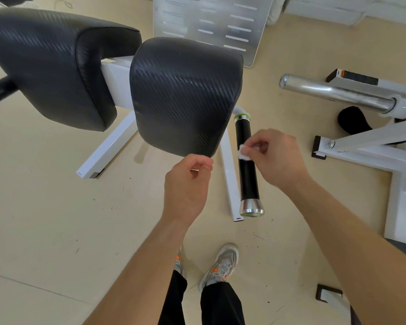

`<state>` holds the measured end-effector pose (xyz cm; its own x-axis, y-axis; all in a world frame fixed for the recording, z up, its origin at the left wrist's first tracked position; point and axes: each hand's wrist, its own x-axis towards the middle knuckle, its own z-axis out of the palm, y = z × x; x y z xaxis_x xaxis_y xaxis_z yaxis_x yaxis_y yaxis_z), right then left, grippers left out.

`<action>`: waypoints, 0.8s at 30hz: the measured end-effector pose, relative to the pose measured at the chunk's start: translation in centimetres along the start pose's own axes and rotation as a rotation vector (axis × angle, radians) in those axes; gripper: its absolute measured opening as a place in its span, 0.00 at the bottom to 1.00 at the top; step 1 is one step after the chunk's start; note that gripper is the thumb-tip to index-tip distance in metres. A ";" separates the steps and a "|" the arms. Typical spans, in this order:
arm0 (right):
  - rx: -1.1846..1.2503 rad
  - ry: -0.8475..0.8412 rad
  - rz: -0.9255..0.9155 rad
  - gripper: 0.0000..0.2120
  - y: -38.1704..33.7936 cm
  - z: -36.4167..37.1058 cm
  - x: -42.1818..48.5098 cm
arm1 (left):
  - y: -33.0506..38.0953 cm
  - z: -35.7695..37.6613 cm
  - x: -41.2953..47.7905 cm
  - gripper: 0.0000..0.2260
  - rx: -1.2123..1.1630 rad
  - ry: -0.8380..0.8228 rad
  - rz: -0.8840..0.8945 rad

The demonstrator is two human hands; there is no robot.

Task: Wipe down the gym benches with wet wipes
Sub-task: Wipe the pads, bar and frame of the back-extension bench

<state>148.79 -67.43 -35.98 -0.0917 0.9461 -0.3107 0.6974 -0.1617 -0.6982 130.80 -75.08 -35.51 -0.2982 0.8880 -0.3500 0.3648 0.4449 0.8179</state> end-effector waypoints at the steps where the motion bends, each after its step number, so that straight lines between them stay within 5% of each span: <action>1: -0.031 0.021 -0.019 0.03 -0.2 0.3 1.4 | -0.2 0.1 0.0 0.09 -0.005 -0.002 0.003; 6: -0.113 0.075 0.010 0.04 -1.3 1.3 6.5 | -0.8 0.2 -0.3 0.10 0.007 -0.022 0.014; 14: -0.115 -0.165 0.022 0.03 -1.6 -0.5 -0.7 | 0.0 0.2 -0.9 0.08 -0.026 -0.054 0.047; 19: 0.155 -0.078 0.081 0.07 -0.7 -1.0 -3.2 | 1.4 2.7 -0.7 0.12 -0.092 -0.142 0.115; 24: 0.461 0.043 0.128 0.12 0.0 -1.1 -4.0 | 2.6 5.2 -0.1 0.06 -0.057 -0.006 0.133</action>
<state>149.97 -70.94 -34.05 0.0108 0.9198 -0.3923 0.3126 -0.3758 -0.8724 136.39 -73.37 -35.73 -0.2451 0.9394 -0.2397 0.3501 0.3163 0.8817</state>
